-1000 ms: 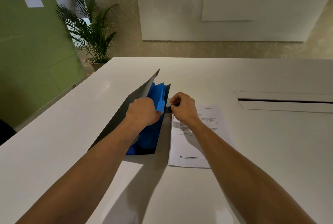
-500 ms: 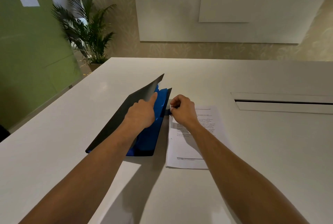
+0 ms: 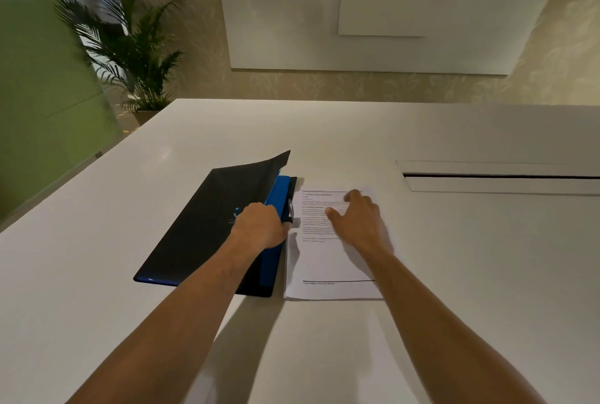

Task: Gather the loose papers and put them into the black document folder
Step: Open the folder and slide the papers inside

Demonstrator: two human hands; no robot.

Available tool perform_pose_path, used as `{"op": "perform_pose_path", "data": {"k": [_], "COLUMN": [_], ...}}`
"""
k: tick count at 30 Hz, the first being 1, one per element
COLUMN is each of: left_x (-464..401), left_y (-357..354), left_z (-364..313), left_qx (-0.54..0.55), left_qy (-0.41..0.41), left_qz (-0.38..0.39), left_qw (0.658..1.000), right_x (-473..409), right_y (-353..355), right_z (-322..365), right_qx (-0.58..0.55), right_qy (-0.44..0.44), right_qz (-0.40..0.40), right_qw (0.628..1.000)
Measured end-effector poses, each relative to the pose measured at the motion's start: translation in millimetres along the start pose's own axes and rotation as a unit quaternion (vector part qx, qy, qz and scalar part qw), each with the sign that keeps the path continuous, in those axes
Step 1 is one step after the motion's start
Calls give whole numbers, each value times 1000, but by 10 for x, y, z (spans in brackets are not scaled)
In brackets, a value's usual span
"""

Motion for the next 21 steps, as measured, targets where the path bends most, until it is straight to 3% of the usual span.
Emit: {"op": "perform_pose_path", "data": {"k": [5, 9, 15, 21], "left_x": [-57, -65, -76, -82], "left_y": [-83, -101, -120, -117], "left_z": [-93, -101, -91, -99], "left_qx": [-43, -49, -53, -54], "left_qy": [-48, -52, -43, -56], "left_qz": [36, 26, 25, 20], "left_qw": [997, 997, 997, 997], "right_x": [27, 76, -13, 3], "right_y": [389, 441, 389, 400], "right_z": [-540, -701, -555, -751], "right_qx": [112, 136, 91, -17], "right_qy": [-88, -105, -108, -202], "right_qz": [-4, 13, 20, 51], "right_qw": [990, 985, 990, 978]}}
Point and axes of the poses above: each hand's wrist, its own x-axis away from the middle knuckle, its own y-axis out of the back of the hand, z = x × y, the point moved 10 cm from there along -x, towards the middle knuckle, and after that the axes turned 11 degrees about -x, right-handed, at the moved point
